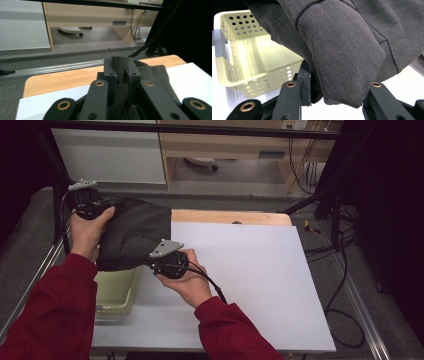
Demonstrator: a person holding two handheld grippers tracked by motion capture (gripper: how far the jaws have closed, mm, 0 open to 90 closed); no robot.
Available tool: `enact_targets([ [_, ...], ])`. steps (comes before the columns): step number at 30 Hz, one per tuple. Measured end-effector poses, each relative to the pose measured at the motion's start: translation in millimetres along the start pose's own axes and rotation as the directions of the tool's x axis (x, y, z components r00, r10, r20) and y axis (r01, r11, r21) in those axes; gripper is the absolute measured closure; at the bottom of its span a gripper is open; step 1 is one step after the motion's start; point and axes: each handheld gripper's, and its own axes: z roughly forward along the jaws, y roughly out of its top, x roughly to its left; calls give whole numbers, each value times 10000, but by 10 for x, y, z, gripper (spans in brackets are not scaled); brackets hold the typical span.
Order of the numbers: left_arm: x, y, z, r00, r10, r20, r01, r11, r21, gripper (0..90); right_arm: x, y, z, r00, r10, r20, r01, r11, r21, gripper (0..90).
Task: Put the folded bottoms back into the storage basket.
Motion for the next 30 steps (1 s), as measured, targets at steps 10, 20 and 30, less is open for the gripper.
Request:
enact_targets([
  [10, 140, 14, -73, 9995, -108, -294, 106, 9999, -77, 827, 20, 111, 133, 9999, -133, -99, 132, 9999, -67, 629],
  [20, 272, -31, -199, 9986, -116, -521, 116, 9999, -18, 827, 105, 161, 245, 9995, -172, -273, 168, 9998, -131, 629],
  [30, 461, -126, -318, 9965, -214, -810, 222, 9997, 83, 827, 248, 208, 420, 9984, -158, -550, 153, 9998, -106, 629],
])
